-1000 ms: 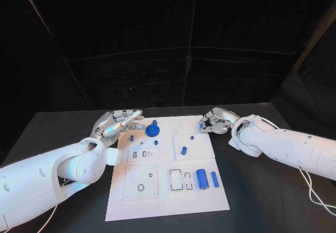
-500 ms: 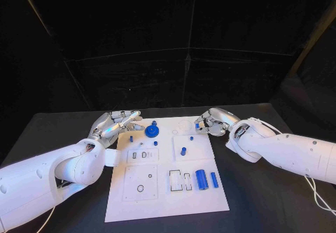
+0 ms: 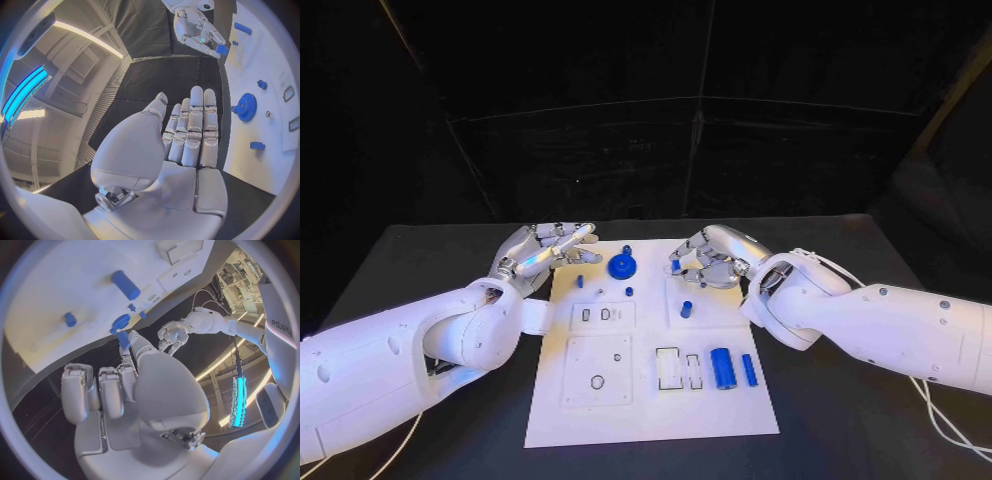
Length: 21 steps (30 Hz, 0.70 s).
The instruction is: Assemble the parts on the task board
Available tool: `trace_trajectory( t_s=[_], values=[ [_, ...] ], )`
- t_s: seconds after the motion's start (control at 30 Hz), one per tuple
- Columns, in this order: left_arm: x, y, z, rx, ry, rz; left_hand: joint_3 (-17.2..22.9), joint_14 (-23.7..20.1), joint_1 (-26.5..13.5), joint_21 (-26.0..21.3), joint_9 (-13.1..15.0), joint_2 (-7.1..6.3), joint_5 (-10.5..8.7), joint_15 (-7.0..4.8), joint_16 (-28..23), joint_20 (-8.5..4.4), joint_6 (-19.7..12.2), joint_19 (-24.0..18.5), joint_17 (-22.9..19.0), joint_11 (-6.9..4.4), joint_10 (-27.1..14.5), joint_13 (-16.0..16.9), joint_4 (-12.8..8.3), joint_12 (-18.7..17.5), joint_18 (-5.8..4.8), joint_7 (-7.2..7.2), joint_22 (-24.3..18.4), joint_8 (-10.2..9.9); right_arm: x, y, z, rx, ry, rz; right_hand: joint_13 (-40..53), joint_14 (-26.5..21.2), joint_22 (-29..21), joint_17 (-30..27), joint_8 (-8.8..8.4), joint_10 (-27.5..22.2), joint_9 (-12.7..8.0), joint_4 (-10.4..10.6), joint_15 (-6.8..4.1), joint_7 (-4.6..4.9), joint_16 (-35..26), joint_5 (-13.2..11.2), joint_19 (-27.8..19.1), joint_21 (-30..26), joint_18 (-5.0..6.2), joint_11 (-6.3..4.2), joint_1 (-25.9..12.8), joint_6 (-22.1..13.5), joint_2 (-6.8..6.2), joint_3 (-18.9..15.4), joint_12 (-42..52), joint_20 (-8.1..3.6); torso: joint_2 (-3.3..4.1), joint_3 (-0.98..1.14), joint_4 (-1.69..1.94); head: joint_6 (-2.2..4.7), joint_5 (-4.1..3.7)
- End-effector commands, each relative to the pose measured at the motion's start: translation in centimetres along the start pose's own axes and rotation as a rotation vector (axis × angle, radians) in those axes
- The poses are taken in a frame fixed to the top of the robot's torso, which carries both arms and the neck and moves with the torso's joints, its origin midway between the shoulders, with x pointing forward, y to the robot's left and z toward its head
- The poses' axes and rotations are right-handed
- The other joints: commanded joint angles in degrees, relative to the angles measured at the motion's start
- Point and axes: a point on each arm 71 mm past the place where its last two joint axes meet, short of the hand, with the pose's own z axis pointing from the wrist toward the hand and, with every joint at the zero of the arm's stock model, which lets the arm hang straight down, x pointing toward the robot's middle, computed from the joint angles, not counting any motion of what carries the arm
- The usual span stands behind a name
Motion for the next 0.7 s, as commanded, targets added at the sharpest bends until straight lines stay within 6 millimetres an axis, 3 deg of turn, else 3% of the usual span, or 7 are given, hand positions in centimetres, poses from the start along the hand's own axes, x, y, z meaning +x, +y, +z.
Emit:
trace_trajectory(
  t_s=[0.03, 0.13, 0.37, 0.7],
  values=[
    [-0.3, -0.2, 0.1, 0.013, -0.009, 0.007, 0.03, -0.41, 0.34, -0.20, -0.04, 0.08, 0.07, 0.05, -0.15, 0.24, 0.34, 0.04, 0.07, -0.04, 0.43, 0.07, -0.19, -0.27, 0.80, 0.21, -0.05, -0.38, 1.3, 1.1, 0.9, 0.064, 0.046, 0.044, 5.27, 5.89, 7.61, 14.81, 0.28, -0.25, 0.09, 0.01, -0.48, -0.05, 0.35, -0.37, 2.74, 0.00, -0.59, -0.47, -0.31, 0.60, 0.50, 0.41, -0.40, -0.37, 0.05, 0.00, 0.04, -0.38, 0.67],
    [-0.3, -0.2, 0.2, 0.013, -0.009, 0.007, 0.03, -0.41, 0.34, -0.20, -0.04, 0.08, 0.07, 0.05, -0.15, 0.24, 0.34, 0.04, 0.07, -0.04, 0.43, 0.07, -0.19, -0.27, 0.80, 0.21, -0.05, -0.38, 2.5, 2.5, 1.7, 0.066, 0.085, 0.058, 5.14, 5.89, 7.54, 14.84, 0.24, -0.35, 0.07, 0.01, -0.48, -0.02, 0.36, -0.41, 2.70, -0.03, -0.58, -0.46, -0.35, 0.55, 0.50, 0.46, -0.52, -0.38, 0.03, -0.14, 0.32, -0.62, 0.96],
    [-0.3, -0.2, 0.3, 0.011, -0.012, 0.009, 0.06, -0.41, 0.37, -0.20, -0.04, 0.12, 0.07, 0.05, -0.16, 0.23, 0.35, 0.04, 0.12, -0.05, 0.43, 0.07, -0.21, -0.29, 0.80, 0.21, -0.06, -0.38, 4.8, 4.5, 3.2, 0.102, 0.168, 0.051, 4.96, 5.84, 7.35, 14.59, 0.20, -0.50, 0.05, 0.02, -0.48, 0.00, 0.26, -0.43, 2.62, -0.11, -0.54, -0.44, -0.45, 0.49, 0.57, 0.62, -0.72, -0.39, -0.02, -0.15, 0.26, -1.28, 2.24],
    [-0.3, -0.2, 0.4, 0.011, -0.015, 0.010, 0.06, -0.41, 0.37, -0.20, -0.04, 0.12, 0.07, 0.05, -0.16, 0.23, 0.35, 0.04, 0.12, -0.05, 0.43, 0.07, -0.21, -0.29, 0.80, 0.21, -0.06, -0.38, 6.7, 6.3, 3.9, 0.088, 0.199, 0.012, 5.04, 5.83, 7.31, 14.54, 0.19, -0.45, 0.04, -0.01, -0.47, 0.00, 0.23, -0.37, 2.60, -0.13, -0.53, -0.44, -0.48, 0.48, 0.54, 0.70, -0.66, -0.39, 0.00, -0.04, 0.13, -1.69, 3.32]
  ],
)
